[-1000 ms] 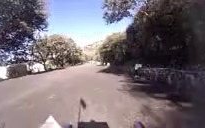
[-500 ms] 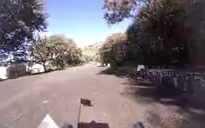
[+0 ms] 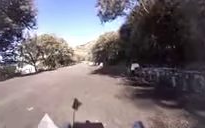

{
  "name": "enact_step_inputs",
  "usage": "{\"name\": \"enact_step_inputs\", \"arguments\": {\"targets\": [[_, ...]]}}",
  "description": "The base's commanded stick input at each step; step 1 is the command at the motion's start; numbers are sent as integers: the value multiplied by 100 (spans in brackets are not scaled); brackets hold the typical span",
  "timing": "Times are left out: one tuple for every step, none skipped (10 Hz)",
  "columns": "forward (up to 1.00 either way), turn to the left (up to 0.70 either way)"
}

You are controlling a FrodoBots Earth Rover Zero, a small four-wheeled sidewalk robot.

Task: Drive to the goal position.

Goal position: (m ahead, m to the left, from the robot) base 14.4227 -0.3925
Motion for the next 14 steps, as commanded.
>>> {"name": "enact_step_inputs", "arguments": {"targets": [[50, 0], [50, 0], [50, 0], [50, 0], [50, 0], [50, -50], [50, -50], [50, -50], [50, -50], [50, -49], [50, 0], [50, 0], [50, 0], [50, 0]]}}
